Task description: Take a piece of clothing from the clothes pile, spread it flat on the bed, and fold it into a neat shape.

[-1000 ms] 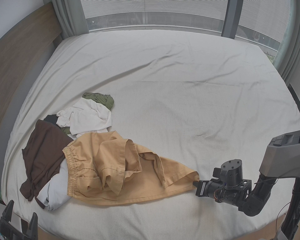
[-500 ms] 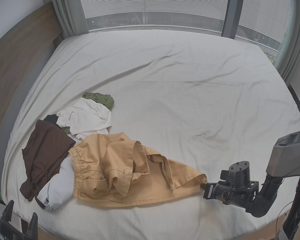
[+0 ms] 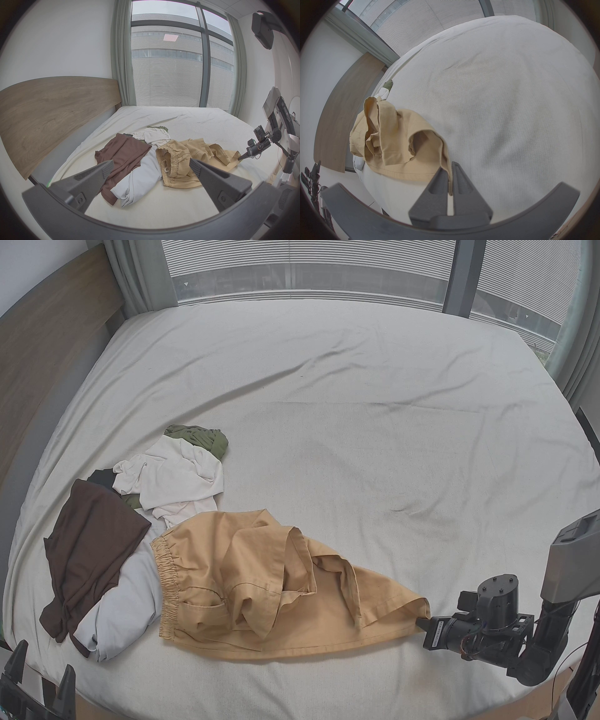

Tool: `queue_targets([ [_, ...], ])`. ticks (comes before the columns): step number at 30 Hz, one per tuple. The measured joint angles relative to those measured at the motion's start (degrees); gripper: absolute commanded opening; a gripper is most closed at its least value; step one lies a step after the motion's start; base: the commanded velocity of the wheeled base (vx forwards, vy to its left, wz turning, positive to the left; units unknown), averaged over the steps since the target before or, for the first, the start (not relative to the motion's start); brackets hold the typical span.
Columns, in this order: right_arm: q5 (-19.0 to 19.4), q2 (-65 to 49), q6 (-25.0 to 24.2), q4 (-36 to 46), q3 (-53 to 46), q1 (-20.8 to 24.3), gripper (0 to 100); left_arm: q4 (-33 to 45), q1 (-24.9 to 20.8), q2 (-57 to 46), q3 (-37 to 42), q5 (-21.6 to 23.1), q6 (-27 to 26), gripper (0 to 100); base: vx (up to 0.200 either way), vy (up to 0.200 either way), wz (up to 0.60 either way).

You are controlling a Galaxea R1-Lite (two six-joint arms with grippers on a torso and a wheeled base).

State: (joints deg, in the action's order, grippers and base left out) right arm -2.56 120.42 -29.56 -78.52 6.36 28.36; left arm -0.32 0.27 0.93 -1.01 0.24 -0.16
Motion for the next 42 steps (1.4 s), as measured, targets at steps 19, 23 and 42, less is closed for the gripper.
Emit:
queue_targets([
  [19,0.1,0.7,1.6,-1.5,-3.9,-1.8,0,0.0,0.0,0.0,0.0,0.0,0.0,100,0.0,0.0,0.0],
  [23,0.2,1.0,1.7,-1.6,-4.3,-2.5,0,0.0,0.0,0.0,0.0,0.0,0.0,100,0.0,0.0,0.0],
  [42,0.3,1.3,2.0,-4.2,-5.2,-2.8,0,0.0,0.0,0.0,0.0,0.0,0.0,100,0.0,0.0,0.0],
])
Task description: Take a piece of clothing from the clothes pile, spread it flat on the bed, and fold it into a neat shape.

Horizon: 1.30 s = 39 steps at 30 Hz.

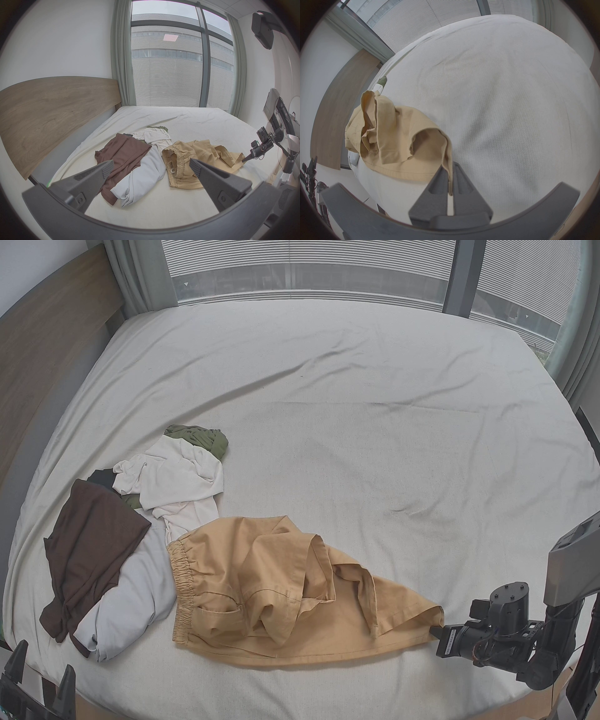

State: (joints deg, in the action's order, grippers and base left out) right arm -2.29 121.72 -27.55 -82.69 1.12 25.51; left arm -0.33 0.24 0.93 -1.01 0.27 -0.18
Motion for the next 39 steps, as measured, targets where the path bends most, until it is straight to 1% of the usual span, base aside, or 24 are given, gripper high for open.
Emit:
queue_targets([
  [6,0.0,0.1,0.1,-0.1,-0.1,-0.9,0,0.0,0.0,0.0,0.0,0.0,0.0,100,0.0,0.0,0.0],
  [17,-0.1,0.0,0.1,0.6,-0.1,-1.3,0,0.0,0.0,0.0,0.0,0.0,0.0,100,0.0,0.0,0.0],
  [18,-0.1,0.0,0.2,0.6,-0.1,-1.3,100,0.0,0.0,0.0,0.0,0.0,0.0,100,0.0,0.0,0.0],
  [25,-0.4,-0.1,-0.1,0.0,-0.1,-0.8,100,0.0,0.0,0.0,0.0,0.0,0.0,100,0.0,0.0,0.0],
  [30,-0.6,-2.4,0.2,-0.1,-0.1,-0.7,100,0.0,0.0,0.0,0.0,0.0,0.0,100,0.0,0.0,0.0],
  [34,-0.6,-6.9,2.3,-0.4,-0.1,-0.7,100,0.0,0.0,0.0,0.0,0.0,0.0,100,0.0,0.0,0.0],
  [39,-0.2,-13.5,4.4,-3.9,0.0,0.0,100,0.0,0.0,0.0,0.0,0.0,0.0,100,0.0,0.0,0.0],
])
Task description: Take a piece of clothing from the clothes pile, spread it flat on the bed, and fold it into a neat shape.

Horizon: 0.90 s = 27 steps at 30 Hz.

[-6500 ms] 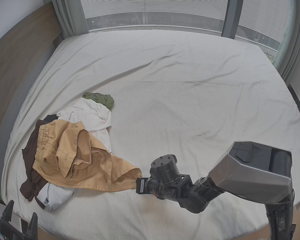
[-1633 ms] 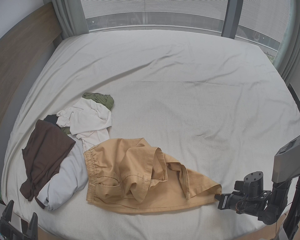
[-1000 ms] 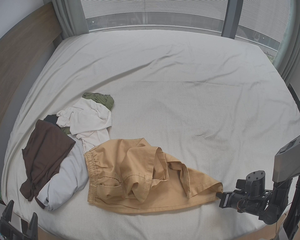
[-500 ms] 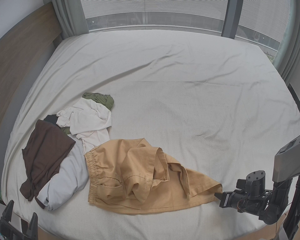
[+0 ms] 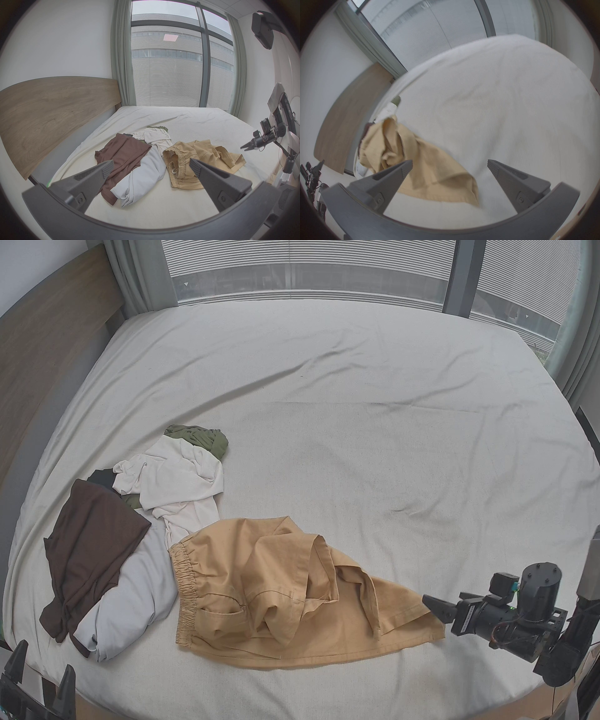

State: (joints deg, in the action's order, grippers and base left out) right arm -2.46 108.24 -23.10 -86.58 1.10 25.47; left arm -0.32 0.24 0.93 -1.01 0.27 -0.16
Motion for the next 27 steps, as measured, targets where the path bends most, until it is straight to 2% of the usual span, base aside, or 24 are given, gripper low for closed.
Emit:
queue_targets([
  [12,2.9,-8.1,0.8,-1.3,10.8,11.5,100,0.0,0.0,0.0,0.0,0.0,-0.1,100,0.0,0.0,0.0],
  [15,4.7,-8.7,0.8,-0.2,13.7,13.8,100,0.0,0.1,0.0,0.0,0.1,-0.3,100,0.0,0.0,0.0],
  [27,7.6,-7.2,-2.1,-1.4,15.3,16.1,100,0.0,0.0,0.0,0.0,0.1,-0.5,100,0.0,0.0,0.0],
])
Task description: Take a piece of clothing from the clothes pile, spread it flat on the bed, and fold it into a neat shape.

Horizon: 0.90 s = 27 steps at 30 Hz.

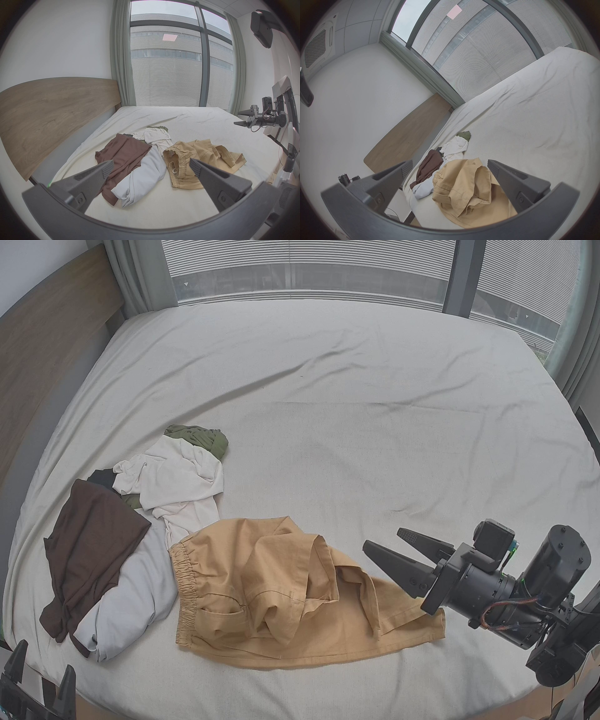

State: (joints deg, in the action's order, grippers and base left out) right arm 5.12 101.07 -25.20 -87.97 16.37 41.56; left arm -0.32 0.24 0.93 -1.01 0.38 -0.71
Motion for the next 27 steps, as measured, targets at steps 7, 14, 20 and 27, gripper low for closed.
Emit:
queue_targets([
  [7,0.0,1.6,-0.4,-0.1,-0.2,0.5,100,-1.2,-0.1,0.0,-0.2,1.3,0.2,100,0.0,0.0,0.0],
  [14,0.0,2.0,-0.4,-0.1,-0.2,0.4,100,-2.6,-1.9,4.1,-11.2,2.2,1.0,100,0.0,0.0,0.0],
  [20,0.0,2.4,-0.5,-0.1,-0.5,0.3,100,-3.3,-5.5,15.5,-21.4,5.4,6.1,100,0.0,0.0,0.0],
  [27,0.0,2.8,-0.5,-0.1,-0.7,0.0,100,-10.8,-8.3,32.5,-29.5,10.5,12.5,100,0.0,0.0,0.0],
])
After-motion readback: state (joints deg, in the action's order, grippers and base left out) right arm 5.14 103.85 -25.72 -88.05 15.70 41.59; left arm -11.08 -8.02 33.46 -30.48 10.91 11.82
